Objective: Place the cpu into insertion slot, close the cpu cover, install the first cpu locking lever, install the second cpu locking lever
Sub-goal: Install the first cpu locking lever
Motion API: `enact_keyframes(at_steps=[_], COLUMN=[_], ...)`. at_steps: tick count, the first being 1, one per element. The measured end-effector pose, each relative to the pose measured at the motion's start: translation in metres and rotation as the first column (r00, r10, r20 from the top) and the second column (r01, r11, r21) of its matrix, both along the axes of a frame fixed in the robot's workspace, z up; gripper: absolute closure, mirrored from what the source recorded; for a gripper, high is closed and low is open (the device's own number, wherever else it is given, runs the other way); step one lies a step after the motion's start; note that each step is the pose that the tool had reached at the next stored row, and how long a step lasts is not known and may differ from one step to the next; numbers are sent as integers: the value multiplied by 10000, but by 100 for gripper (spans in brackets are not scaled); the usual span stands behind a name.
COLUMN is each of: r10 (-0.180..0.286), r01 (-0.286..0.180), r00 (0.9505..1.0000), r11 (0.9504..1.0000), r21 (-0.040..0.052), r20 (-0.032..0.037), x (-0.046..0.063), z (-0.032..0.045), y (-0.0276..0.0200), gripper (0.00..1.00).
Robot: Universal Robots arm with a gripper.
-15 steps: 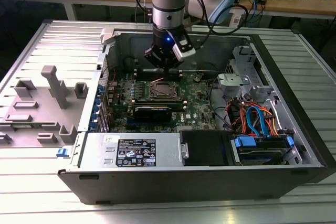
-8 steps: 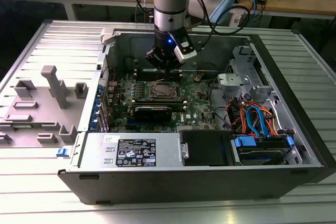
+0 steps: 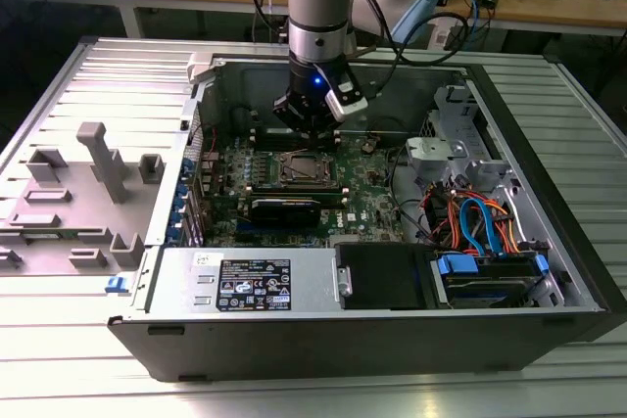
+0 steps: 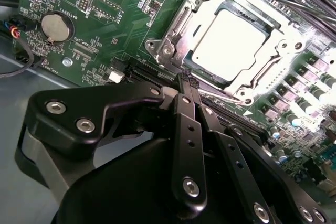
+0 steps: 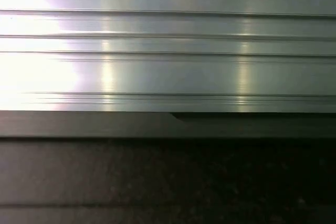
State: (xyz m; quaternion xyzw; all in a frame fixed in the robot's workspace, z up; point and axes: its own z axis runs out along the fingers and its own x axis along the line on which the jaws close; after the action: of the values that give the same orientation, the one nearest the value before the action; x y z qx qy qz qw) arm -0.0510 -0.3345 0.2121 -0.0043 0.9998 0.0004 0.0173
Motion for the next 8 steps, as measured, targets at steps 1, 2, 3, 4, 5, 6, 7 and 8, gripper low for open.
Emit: enact_keyframes(at_steps=[1, 2, 3, 4, 5, 6, 7, 8], r10=[1, 0, 0, 0, -1, 1, 1, 1], r01=[-1, 0, 0, 0, 1, -1, -1, -1], r00=[10000, 10000, 10000, 10000, 10000, 10000, 10000, 10000], r11=[10000, 10000, 10000, 10000, 10000, 10000, 10000, 10000], r21=[3, 15, 23, 25, 26, 31, 41, 49], r20=[-1, -2, -2, -3, -4, -4, -2, -2], x=[1, 2, 3, 4, 5, 9, 13, 15], z=[-8, -20, -25, -26, -28, -30, -35, -38], y=[0, 0, -1, -1, 0, 0, 0, 0], gripper=[89, 89, 89, 89, 89, 89, 89, 89])
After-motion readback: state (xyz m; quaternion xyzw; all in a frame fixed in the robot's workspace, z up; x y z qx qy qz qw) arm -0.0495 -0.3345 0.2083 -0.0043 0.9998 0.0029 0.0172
